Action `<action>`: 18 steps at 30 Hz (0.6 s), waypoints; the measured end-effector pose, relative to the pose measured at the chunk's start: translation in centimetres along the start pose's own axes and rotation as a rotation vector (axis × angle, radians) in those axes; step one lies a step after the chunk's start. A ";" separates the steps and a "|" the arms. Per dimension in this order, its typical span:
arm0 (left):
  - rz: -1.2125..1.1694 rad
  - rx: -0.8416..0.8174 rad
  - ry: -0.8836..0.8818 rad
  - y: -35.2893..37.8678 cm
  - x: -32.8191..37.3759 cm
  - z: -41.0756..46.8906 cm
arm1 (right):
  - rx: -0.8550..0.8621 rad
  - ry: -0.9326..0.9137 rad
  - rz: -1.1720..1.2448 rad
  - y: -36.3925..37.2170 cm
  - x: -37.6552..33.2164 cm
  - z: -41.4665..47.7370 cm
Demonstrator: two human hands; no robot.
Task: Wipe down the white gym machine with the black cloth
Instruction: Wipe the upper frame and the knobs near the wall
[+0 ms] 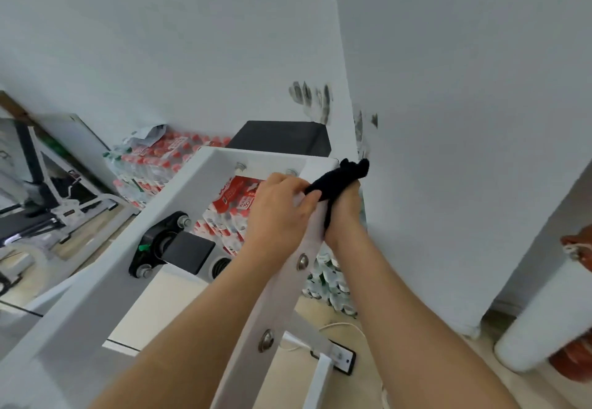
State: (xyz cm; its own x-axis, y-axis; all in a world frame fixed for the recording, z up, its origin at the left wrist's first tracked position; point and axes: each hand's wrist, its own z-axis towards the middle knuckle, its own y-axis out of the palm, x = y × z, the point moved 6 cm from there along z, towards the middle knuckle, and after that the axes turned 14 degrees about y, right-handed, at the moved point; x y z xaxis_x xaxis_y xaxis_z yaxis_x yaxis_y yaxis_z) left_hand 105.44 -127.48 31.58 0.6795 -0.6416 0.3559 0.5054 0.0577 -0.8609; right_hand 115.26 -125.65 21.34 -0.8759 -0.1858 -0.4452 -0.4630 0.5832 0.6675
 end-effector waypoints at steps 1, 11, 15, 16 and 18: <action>0.005 0.018 -0.025 0.1 -0.1 0.5 | -0.025 0.023 -0.006 0.0 0.1 -0.4; -0.533 0.482 -0.524 -4.8 -6.8 2.0 | -0.106 0.133 -0.559 -4.1 1.9 -6.6; 0.143 0.277 -0.190 -4.7 -5.2 1.8 | 0.059 0.071 -0.498 -0.6 2.2 -4.2; 0.170 0.194 -0.073 -3.5 -3.5 1.5 | 0.087 0.047 -0.420 -0.1 2.1 -3.5; 0.038 -0.049 0.025 0.3 -1.0 1.3 | 0.050 -0.011 -0.221 1.0 1.3 -1.6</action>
State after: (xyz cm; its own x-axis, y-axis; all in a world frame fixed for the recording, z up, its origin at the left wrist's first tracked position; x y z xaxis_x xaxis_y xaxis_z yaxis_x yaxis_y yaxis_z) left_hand 105.58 -125.83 31.42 0.6837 -0.6588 0.3139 0.4527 0.0454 -0.8905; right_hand 113.45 -126.56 22.43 -0.7520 -0.3047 -0.5845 -0.6362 0.5675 0.5228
